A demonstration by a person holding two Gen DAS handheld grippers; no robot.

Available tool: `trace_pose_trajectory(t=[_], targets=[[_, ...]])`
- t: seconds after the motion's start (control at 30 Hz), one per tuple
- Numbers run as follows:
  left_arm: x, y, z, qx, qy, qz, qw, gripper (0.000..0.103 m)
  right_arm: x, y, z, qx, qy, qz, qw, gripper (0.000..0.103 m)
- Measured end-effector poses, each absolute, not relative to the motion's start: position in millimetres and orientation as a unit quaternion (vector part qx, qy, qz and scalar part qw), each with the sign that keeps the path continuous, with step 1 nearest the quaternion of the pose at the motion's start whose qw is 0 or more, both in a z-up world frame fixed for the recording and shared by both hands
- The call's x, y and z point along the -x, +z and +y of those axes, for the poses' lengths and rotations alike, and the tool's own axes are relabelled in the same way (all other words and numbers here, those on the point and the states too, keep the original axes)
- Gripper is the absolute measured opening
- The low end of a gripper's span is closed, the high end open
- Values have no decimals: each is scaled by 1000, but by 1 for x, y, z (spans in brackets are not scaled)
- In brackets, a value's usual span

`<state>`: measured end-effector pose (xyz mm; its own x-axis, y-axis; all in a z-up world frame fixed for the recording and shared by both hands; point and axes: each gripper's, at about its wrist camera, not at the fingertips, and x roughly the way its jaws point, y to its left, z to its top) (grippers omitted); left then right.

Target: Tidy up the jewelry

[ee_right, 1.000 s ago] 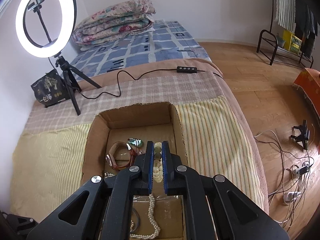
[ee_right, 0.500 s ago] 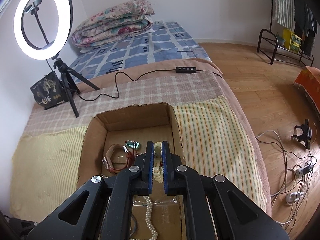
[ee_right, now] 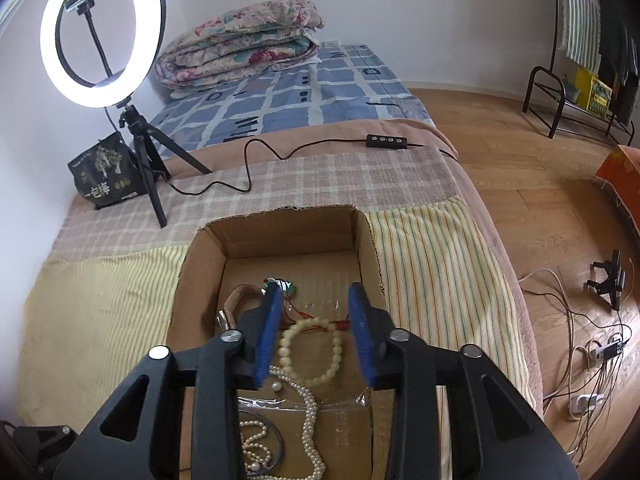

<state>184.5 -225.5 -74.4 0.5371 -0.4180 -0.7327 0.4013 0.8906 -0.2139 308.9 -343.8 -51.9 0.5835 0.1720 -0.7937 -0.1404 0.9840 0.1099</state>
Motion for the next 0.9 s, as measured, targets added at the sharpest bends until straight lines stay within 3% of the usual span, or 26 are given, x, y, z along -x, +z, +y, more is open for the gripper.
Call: trace_pose_trajectory(t=[0.1, 0.2, 0.9], targets=[[-183, -72, -224, 6, -231, 417, 879, 31, -308, -48, -342, -12, 85, 446, 891, 46], [-181, -70, -222, 4, -229, 415, 881, 38, -306, -43, -340, -5, 74, 438, 896, 62], [-147, -26, -174, 9, -214, 373, 903, 40, -248, 16, -329, 1, 58, 394, 917, 63]])
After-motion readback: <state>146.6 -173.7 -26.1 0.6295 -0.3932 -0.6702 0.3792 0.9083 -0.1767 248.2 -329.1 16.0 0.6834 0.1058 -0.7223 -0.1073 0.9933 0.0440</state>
